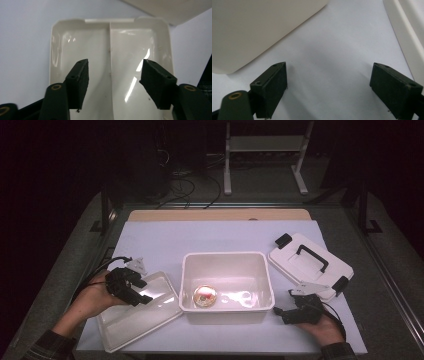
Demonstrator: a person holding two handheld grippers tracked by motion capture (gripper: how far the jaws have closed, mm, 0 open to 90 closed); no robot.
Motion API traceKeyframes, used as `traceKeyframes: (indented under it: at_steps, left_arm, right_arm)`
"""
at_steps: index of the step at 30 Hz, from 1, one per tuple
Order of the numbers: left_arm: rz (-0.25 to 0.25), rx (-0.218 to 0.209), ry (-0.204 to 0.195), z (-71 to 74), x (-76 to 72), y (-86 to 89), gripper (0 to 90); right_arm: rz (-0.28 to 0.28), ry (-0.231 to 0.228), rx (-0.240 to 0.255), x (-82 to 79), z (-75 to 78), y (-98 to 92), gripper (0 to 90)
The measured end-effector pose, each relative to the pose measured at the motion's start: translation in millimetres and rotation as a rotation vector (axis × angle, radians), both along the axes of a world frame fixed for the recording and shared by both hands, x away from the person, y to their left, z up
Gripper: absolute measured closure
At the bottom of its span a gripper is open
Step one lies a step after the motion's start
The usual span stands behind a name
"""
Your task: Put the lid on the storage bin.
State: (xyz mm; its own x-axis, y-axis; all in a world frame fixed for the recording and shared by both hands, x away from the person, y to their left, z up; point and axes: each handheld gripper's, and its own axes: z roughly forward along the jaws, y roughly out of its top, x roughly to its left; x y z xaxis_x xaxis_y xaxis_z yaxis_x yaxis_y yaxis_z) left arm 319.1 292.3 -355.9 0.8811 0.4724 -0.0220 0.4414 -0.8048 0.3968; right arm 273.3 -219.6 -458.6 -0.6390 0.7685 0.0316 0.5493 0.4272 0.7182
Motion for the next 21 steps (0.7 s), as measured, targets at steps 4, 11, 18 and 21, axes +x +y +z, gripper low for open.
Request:
traceKeyframes:
  at_steps: [4, 11, 18, 21]
  left_arm:
    - [0.012, 0.012, 0.009, -9.2, -2.8, 9.8, 47.8]
    - [0.038, 0.033, 0.045, -25.5, -6.5, 18.9, 58.0]
    - [0.059, 0.051, 0.074, -38.0, -7.5, 22.7, 66.6]
    - [0.058, 0.054, 0.085, -40.7, -7.6, 22.5, 68.8]
  right_arm:
    - [0.0, 0.001, 0.0, 0.1, 0.0, 0.0, 13.5]
    - [0.0, 0.0, 0.0, 0.0, 0.0, 0.0, 13.5]
    - [0.0, 0.0, 0.0, 0.1, 0.0, -0.1, 13.5]
    - [0.0, 0.0, 0.0, 0.1, 0.0, 0.0, 13.5]
